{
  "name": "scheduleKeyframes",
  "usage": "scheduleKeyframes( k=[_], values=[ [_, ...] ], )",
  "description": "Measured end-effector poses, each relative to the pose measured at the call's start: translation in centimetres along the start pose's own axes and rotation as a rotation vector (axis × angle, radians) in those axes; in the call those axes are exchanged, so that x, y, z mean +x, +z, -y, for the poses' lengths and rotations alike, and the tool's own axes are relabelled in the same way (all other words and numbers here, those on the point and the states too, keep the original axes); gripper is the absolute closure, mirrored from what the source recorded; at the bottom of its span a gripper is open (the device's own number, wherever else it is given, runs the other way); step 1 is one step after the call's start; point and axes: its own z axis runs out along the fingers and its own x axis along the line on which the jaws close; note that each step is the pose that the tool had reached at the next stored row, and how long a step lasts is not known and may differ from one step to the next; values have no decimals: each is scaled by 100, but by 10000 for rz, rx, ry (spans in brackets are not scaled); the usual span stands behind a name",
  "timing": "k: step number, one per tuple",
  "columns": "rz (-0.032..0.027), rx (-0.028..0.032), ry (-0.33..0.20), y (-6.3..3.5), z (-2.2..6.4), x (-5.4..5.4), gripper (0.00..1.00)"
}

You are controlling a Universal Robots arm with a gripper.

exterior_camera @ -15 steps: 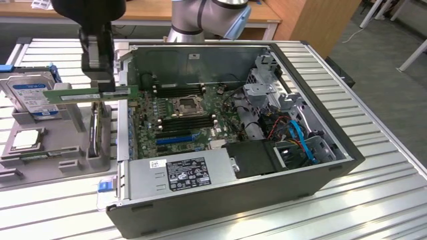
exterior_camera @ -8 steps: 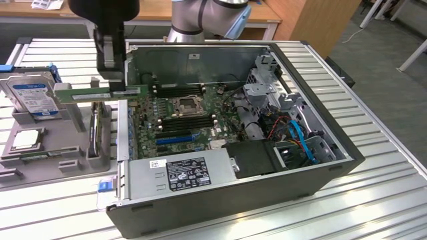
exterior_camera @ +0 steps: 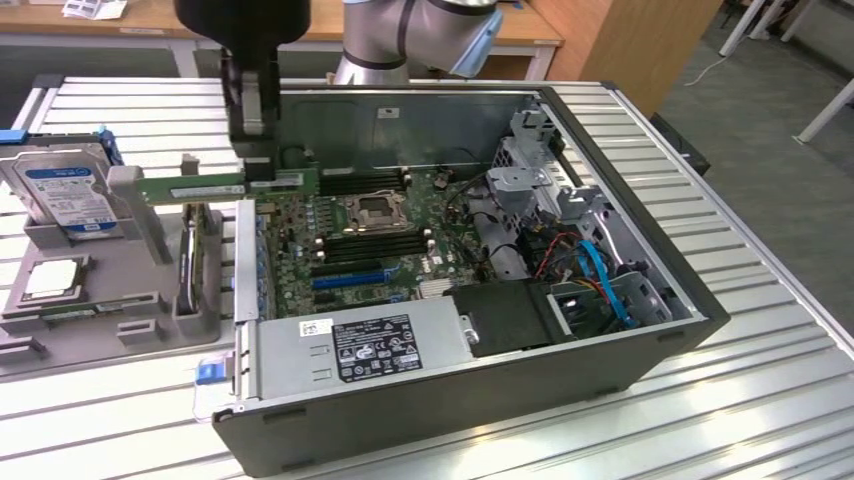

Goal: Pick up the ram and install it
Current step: 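Pick up the ram and move it above insertion slot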

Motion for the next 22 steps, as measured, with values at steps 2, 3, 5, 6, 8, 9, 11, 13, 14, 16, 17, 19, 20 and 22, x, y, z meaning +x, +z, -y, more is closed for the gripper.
scheduleKeyframes(
  k=[2,3,5,6,8,9,11,13,14,16,17,19,20,22],
  values=[
    [0,-2,0,-3,51,0,89],
    [0,-4,0,-4,75,1,89],
    [0,-6,-2,-7,126,1,89],
    [-1,-8,-1,-9,152,1,89],
    [0,-10,0,-11,204,1,89],
    [0,-12,0,-13,230,1,89],
    [-1,-15,-1,-16,284,2,89],
    [-1,-19,-1,-19,340,2,89],
    [-1,-21,0,-21,369,2,89],
    [0,-24,1,-24,424,2,89],
    [0,-26,0,-25,453,2,89],
    [-1,-31,-1,-29,510,3,89],
    [0,-33,1,-30,540,3,89],
    [0,-38,1,-33,597,3,89]
  ],
)
